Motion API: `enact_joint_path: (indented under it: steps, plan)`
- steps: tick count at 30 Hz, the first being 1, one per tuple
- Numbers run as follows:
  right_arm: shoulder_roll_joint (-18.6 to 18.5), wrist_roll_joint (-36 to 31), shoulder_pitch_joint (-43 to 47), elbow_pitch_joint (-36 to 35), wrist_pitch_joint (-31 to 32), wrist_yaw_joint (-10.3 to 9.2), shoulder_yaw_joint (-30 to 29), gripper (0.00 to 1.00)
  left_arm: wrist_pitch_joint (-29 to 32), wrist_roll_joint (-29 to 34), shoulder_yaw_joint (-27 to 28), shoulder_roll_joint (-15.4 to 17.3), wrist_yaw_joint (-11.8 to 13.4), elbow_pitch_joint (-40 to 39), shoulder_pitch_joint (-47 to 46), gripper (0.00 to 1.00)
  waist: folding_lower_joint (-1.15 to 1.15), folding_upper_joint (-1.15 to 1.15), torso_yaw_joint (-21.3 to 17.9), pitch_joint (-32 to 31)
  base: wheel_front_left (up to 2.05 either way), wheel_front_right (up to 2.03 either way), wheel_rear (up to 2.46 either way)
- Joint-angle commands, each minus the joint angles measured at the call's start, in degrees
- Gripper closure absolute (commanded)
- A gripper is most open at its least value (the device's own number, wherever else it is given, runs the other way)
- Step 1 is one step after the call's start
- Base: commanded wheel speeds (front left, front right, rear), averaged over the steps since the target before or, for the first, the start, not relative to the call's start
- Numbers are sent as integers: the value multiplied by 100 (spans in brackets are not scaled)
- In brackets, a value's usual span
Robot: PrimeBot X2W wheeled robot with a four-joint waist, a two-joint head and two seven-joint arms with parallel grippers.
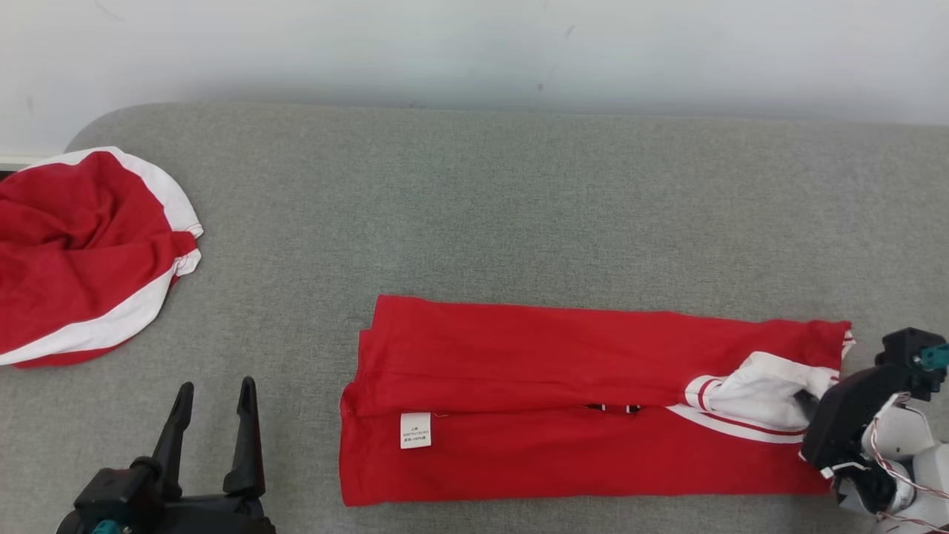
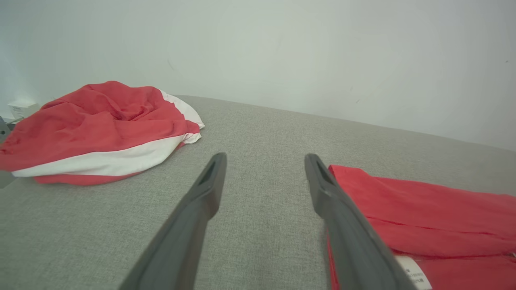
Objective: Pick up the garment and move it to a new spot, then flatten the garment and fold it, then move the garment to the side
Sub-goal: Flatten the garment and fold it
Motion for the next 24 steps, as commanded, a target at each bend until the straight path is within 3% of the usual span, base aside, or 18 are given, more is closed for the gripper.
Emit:
enact_joint_path:
  steps: [1, 15, 19, 24]
  plan:
    - [-60, -153, 57, 75, -140, -19, -153, 100, -4, 53, 50, -21, -21, 26, 83, 0, 0, 0, -43, -54, 0, 0, 0]
    - [-600, -1103, 59, -553, -195, -15, -1316, 100, -4, 196, 81, -102, -86, 37, 71, 0, 0, 0, -271, -289, 0, 0, 0]
    - [-487, -1174, 128, -853, -39, -15, -1273, 100, -4, 203, 65, -123, -93, 72, 63, 0, 0, 0, -354, -423, 0, 0, 0]
    - [-288, -1032, 313, -1270, 198, -14, -705, 100, -4, 213, 20, -151, -105, 135, 149, 0, 0, 0, -412, -622, 0, 0, 0]
